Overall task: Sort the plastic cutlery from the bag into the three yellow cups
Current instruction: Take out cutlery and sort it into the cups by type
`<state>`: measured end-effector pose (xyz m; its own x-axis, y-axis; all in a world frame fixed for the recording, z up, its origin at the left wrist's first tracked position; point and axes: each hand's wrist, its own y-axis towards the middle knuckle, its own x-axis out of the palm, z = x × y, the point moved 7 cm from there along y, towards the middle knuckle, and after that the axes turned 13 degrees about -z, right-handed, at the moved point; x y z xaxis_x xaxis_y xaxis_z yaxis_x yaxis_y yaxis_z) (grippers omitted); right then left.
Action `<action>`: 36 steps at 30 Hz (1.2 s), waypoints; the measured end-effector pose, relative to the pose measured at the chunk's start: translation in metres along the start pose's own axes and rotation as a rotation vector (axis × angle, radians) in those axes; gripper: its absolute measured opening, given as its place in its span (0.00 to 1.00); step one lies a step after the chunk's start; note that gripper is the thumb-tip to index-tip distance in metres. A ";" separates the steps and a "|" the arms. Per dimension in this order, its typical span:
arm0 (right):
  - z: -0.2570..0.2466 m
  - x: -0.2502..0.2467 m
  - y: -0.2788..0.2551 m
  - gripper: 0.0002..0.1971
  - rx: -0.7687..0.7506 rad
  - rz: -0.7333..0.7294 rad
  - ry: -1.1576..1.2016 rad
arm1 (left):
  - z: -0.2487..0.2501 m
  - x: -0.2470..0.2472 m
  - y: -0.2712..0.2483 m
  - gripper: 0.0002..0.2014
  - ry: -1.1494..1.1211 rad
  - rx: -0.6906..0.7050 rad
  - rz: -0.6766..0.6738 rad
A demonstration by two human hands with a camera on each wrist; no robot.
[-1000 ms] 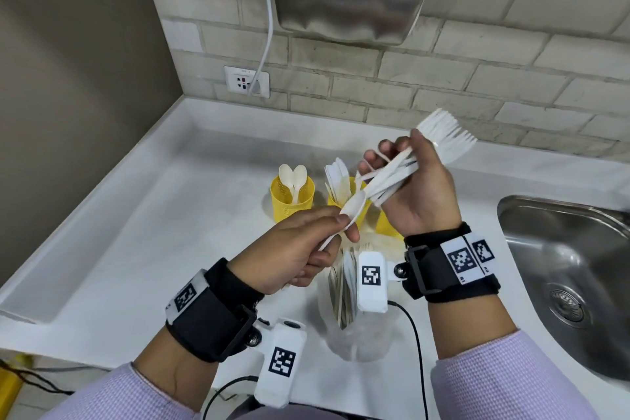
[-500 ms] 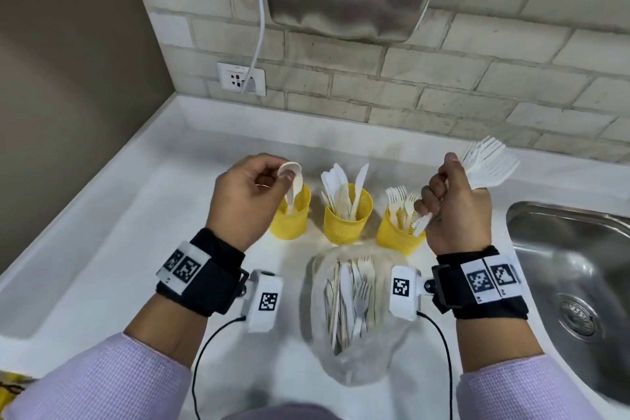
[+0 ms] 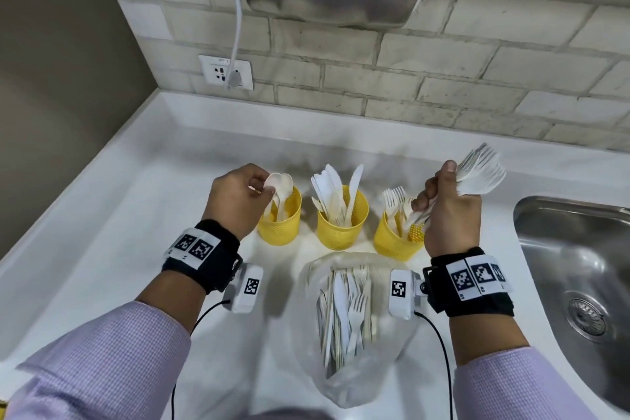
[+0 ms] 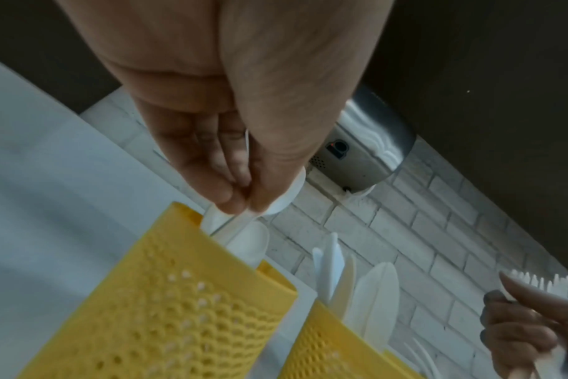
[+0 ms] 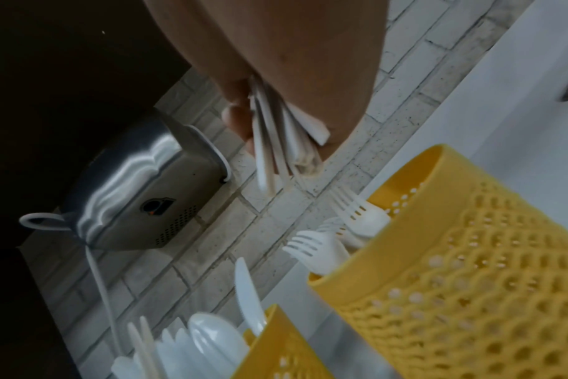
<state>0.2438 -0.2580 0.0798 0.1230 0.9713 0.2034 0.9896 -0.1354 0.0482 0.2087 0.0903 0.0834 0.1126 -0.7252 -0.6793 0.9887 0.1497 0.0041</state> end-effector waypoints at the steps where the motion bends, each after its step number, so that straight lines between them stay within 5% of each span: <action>1: 0.001 -0.001 0.001 0.18 -0.008 -0.001 -0.002 | -0.001 0.001 0.000 0.07 0.018 0.006 0.006; 6: -0.002 -0.001 0.000 0.14 -0.027 -0.004 0.033 | 0.046 -0.006 -0.020 0.18 0.080 0.253 0.241; 8: -0.007 0.010 -0.007 0.13 -0.037 -0.039 0.096 | 0.082 0.003 -0.034 0.18 -0.028 0.368 0.165; 10: -0.016 0.030 -0.017 0.15 -0.036 -0.105 0.164 | 0.110 0.027 -0.045 0.20 -0.189 0.387 -0.073; 14: -0.034 0.058 -0.039 0.26 -0.003 -0.172 0.154 | 0.122 0.085 -0.057 0.29 -0.325 0.183 -0.483; 17: -0.042 0.064 -0.052 0.28 -0.049 -0.183 0.027 | 0.116 0.107 -0.063 0.34 -0.461 0.042 -0.642; 23: -0.026 0.072 -0.072 0.25 0.063 -0.297 -0.127 | 0.131 0.112 -0.063 0.08 -0.486 0.102 -0.710; 26: -0.023 0.066 -0.075 0.17 0.086 -0.316 -0.125 | 0.129 0.118 -0.064 0.09 -0.549 0.042 -0.763; 29: -0.023 0.062 -0.075 0.12 0.070 -0.318 -0.089 | 0.128 0.123 -0.070 0.27 -0.755 -0.035 -0.783; 33: -0.041 0.058 -0.076 0.15 0.022 -0.225 0.109 | 0.119 0.127 -0.071 0.22 -1.280 -0.259 -0.724; 36: -0.052 0.057 -0.076 0.19 -0.078 -0.178 0.152 | 0.108 0.130 -0.071 0.23 -1.404 -0.403 -0.695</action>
<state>0.1720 -0.2022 0.1390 -0.0711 0.9415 0.3295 0.9852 0.0145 0.1709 0.1639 -0.0867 0.0743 -0.1020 -0.7012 0.7056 0.8211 -0.4598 -0.3381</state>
